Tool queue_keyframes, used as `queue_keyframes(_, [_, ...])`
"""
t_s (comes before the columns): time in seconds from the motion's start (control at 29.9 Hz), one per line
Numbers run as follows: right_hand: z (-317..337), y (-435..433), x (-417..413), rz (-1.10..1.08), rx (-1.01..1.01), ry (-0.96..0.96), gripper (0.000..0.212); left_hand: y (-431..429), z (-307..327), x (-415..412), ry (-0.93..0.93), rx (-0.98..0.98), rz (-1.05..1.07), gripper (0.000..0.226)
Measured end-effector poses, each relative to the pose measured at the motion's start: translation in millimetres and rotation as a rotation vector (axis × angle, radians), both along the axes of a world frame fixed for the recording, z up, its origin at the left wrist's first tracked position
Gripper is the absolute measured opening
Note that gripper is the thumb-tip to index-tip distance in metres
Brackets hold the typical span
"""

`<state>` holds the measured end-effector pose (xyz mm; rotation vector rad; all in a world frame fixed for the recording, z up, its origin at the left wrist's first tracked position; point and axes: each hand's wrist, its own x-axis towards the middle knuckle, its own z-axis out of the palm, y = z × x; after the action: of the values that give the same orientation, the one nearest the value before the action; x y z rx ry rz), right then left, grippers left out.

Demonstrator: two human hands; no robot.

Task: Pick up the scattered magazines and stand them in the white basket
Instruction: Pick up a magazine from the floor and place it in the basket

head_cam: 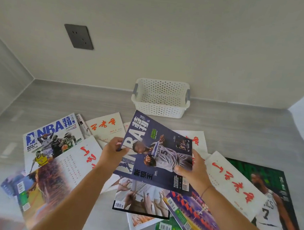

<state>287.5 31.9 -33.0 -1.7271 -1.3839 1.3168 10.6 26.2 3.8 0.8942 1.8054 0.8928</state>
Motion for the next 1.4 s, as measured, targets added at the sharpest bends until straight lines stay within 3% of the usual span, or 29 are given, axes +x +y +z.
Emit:
queue_keyframes(0.13, [38,50,17,0.167,0.205,-0.21,0.094,25,38,8,0.028,0.106,-0.145,0.021])
queue_keyframes(0.23, [70,88,20,0.286,0.2,-0.124,0.095,45,61,16,0.041,0.173,-0.235,0.023])
queue_keyframes(0.3, [84,108,22,0.364,0.144,-0.026,0.079,58,73,20,0.001,0.189,-0.278,0.022])
queue_keyframes(0.37, [91,122,25,0.388,0.1,0.037,0.045,71,84,24,-0.008,0.219,-0.308,0.023])
queue_keyframes(0.43, [94,129,27,0.359,0.058,0.126,0.019,84,96,26,0.053,0.267,-0.309,0.024])
queue_keyframes(0.6, [95,138,23,0.208,0.136,0.285,0.021,106,108,17,0.142,0.454,-0.049,0.018])
queue_keyframes(0.73, [99,154,13,0.084,0.149,0.449,0.027,117,83,12,-0.128,0.369,0.024,0.022])
queue_keyframes(0.94, [133,197,-8,0.012,0.228,0.51,0.023,159,86,-4,-0.173,0.318,-0.001,0.023])
queue_keyframes(1.14, [175,256,-26,-0.031,0.372,0.477,0.024,232,146,-23,-0.154,0.472,-0.075,0.014])
queue_keyframes(1.4, [136,318,-41,-0.149,0.312,0.077,0.022,304,115,-18,-0.156,0.365,-0.002,0.019])
